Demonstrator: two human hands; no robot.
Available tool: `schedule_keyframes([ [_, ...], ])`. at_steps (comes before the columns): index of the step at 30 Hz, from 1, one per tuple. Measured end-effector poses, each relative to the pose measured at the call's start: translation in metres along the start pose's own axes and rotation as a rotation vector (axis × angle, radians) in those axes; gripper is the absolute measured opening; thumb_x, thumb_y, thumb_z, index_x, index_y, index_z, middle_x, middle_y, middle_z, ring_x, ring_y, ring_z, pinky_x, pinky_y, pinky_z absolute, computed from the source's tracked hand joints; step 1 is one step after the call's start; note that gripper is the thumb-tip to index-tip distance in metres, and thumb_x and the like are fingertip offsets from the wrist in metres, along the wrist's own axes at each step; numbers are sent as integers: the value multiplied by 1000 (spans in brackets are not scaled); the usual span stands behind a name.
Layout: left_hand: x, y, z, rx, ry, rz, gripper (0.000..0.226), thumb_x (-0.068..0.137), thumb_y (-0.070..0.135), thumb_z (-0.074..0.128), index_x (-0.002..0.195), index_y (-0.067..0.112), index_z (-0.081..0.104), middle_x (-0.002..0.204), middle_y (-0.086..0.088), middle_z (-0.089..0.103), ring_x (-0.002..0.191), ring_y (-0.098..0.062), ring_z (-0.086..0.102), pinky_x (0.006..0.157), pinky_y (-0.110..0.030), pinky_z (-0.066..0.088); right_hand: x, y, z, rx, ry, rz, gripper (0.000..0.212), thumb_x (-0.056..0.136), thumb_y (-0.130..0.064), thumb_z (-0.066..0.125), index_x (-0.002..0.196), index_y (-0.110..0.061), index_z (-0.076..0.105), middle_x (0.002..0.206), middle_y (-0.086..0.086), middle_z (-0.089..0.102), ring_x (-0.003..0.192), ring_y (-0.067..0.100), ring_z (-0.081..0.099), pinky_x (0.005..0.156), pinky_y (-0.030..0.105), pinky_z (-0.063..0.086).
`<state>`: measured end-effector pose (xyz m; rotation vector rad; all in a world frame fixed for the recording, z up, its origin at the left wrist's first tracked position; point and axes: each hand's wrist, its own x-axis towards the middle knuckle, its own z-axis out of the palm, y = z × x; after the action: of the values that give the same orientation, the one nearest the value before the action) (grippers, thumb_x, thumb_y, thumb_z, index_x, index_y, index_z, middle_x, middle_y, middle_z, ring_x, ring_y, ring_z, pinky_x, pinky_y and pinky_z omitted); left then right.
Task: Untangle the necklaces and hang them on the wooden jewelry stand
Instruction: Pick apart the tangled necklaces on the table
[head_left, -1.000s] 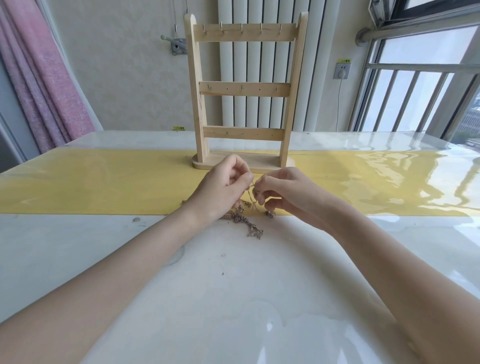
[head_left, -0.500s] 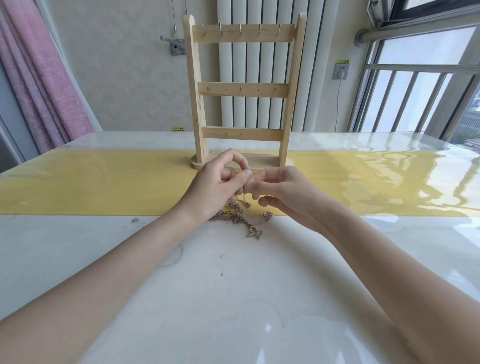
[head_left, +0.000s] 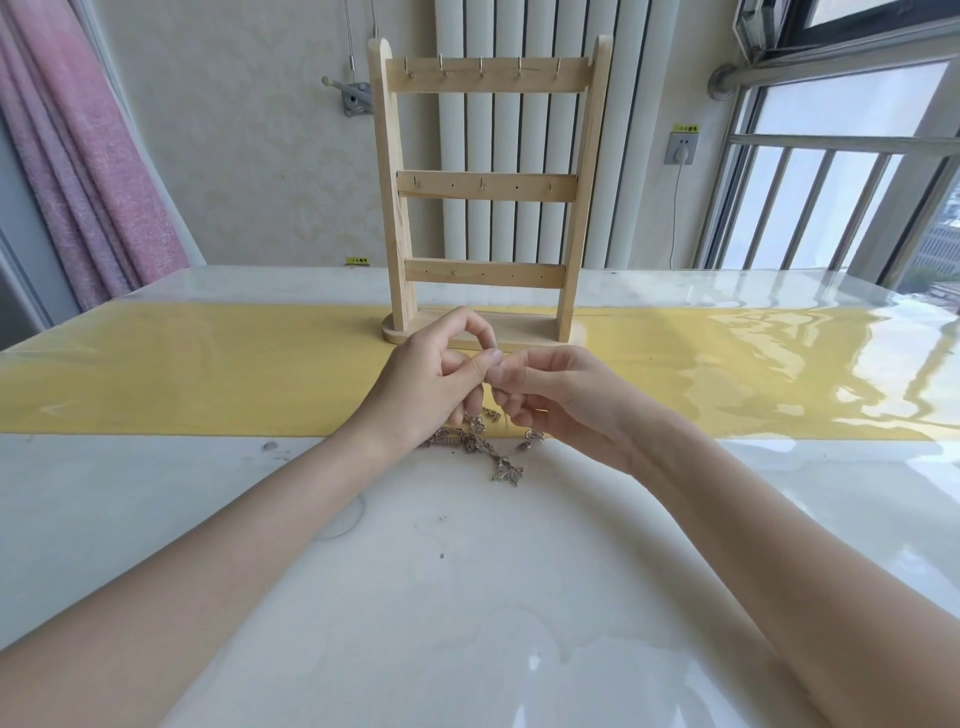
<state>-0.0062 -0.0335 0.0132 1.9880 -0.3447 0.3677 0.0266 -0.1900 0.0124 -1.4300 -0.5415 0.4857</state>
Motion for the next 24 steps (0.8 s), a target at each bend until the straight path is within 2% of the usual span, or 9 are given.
schedule_keyframes([
  [5,0,3,0,-142,-21,-87,7,95,17,53,89,14,51,47,3,54,36,-10,35,44,-21,33,0,-1,-1,-30,36,38,24,90,-6,58,67,-12,56,60,-1,48,54,10,41,52,17,36],
  [11,0,2,1,-143,2,-151,10,97,20,50,88,16,48,45,6,50,36,-9,32,42,-21,31,-2,-5,-3,-11,65,128,26,90,-8,49,68,-18,40,58,-2,32,51,14,28,50,22,26],
  [16,-1,5,4,-277,-11,-275,12,97,23,48,89,15,48,43,9,41,37,-8,24,40,-19,26,-5,-9,-4,18,147,59,27,91,-9,45,67,-18,37,59,-1,17,53,16,16,52,28,13],
  [20,-3,6,8,-365,-106,-350,21,97,28,49,91,8,56,46,7,29,38,-6,21,39,-16,20,-4,-11,-4,72,230,2,23,91,-10,45,70,-17,39,52,-3,22,48,15,19,52,28,13],
  [24,-4,7,7,-309,-150,-322,23,94,25,53,79,10,62,48,7,19,41,-7,17,39,-17,18,-4,-10,-6,90,301,-20,16,92,-12,46,77,-16,44,49,-3,31,46,15,25,50,26,16],
])
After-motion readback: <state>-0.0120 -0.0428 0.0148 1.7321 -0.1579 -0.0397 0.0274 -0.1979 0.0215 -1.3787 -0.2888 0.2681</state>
